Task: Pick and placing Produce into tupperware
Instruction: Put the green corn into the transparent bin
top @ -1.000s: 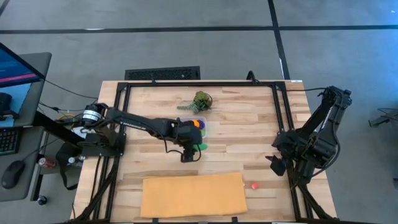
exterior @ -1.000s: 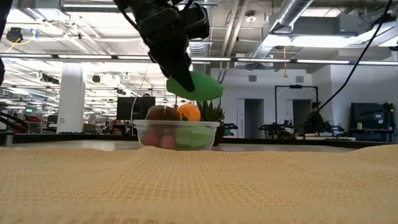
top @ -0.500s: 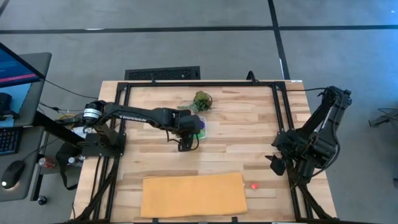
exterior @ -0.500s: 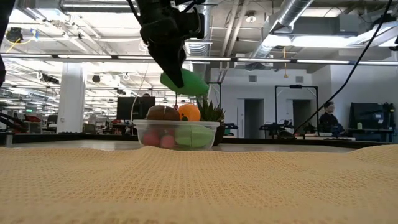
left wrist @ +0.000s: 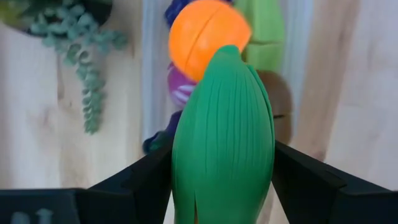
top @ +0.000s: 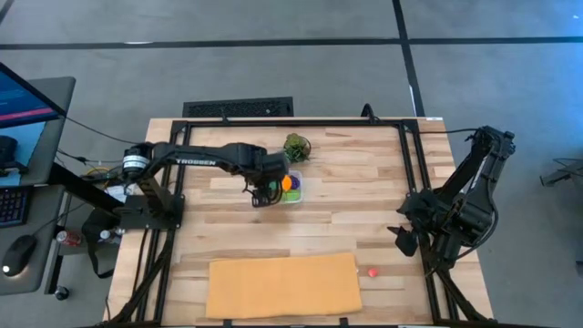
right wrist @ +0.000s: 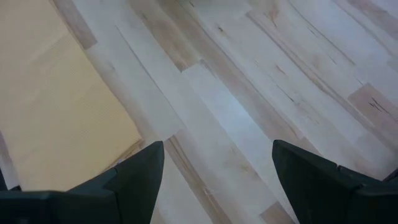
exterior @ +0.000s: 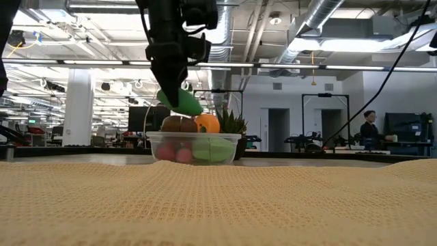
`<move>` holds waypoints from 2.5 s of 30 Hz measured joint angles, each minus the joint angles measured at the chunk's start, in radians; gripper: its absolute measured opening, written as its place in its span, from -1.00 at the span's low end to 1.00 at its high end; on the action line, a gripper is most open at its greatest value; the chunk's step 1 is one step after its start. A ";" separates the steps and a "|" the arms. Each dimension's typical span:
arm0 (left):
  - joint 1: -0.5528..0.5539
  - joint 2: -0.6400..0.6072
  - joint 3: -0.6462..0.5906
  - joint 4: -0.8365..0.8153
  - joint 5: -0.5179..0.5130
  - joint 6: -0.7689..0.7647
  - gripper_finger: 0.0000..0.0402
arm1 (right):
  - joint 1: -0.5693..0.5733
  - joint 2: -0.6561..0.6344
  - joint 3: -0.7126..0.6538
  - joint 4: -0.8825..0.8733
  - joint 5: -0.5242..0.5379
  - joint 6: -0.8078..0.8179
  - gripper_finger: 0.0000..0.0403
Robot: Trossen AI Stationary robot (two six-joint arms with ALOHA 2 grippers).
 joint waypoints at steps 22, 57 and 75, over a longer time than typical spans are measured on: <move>0.095 0.001 0.000 -0.060 -0.023 0.051 0.17 | 0.000 0.000 0.000 0.000 0.001 0.009 0.44; 0.095 0.003 -0.047 0.065 0.000 0.160 0.17 | 0.000 0.000 0.000 0.000 0.027 0.017 0.44; 0.096 0.003 -0.047 0.073 -0.023 0.139 0.17 | 0.000 0.000 0.000 0.000 0.052 0.012 0.44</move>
